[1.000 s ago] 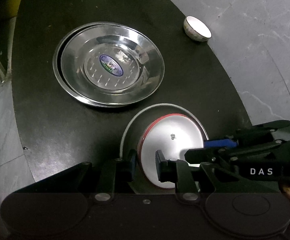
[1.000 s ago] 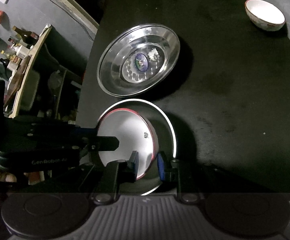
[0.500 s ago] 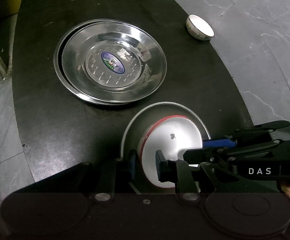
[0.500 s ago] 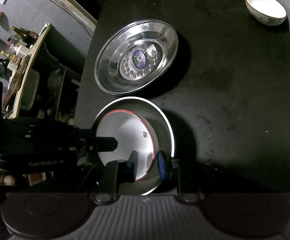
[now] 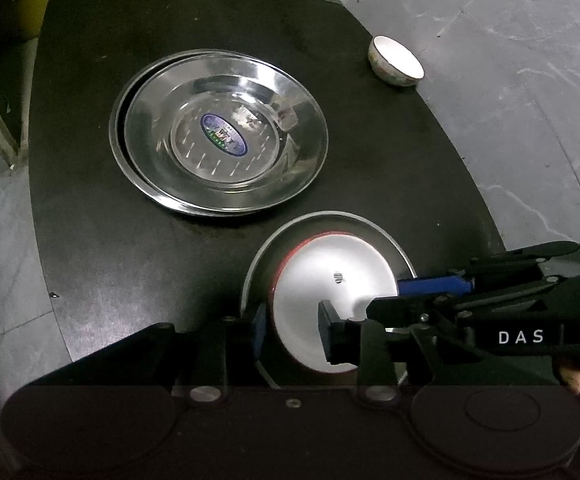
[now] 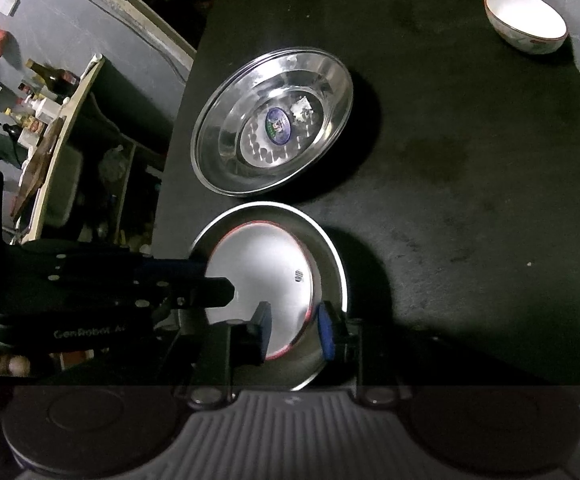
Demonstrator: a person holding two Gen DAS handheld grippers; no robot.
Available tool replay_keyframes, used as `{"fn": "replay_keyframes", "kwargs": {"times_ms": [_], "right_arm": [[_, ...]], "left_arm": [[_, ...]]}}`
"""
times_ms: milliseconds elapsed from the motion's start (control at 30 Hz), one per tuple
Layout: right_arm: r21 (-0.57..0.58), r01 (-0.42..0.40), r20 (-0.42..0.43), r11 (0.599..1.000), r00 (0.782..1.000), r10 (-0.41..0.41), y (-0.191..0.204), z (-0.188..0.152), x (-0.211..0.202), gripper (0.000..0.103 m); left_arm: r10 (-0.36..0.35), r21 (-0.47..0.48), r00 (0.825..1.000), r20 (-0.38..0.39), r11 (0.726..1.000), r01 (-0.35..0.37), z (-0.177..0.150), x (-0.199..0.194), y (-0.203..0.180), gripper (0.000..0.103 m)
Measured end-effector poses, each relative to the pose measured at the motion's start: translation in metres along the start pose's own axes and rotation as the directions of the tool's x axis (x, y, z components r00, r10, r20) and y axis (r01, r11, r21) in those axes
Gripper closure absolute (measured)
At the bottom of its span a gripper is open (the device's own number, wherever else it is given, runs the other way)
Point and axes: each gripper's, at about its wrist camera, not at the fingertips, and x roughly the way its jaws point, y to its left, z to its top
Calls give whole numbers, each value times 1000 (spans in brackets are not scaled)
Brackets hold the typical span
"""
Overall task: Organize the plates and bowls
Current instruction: 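Lower the white bowl into the steel mixing bowl and open the left tool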
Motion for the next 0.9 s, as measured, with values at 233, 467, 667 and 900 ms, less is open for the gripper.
{"fn": "replay_keyframes", "kwargs": {"times_ms": [233,467,667,900], "right_arm": [[-15,4,49,1000,999,-3,2,-1,-12,65],[-21,13,114,1000,993,-11,1,-3,-29,48],[11,30,176,999,984,-31,-7,-7,-46,32],[57,44,233,997,971,-56,-20,-7,-56,7]], "left_arm": [[-11,4,999,31,1000,11,1,-9,-2,58],[-27,13,998,55,1000,26,3,-17,-7,47],[-24,48,994,109,999,19,8,-29,-14,29],[23,74,986,167,997,-35,23,-38,-26,1]]}}
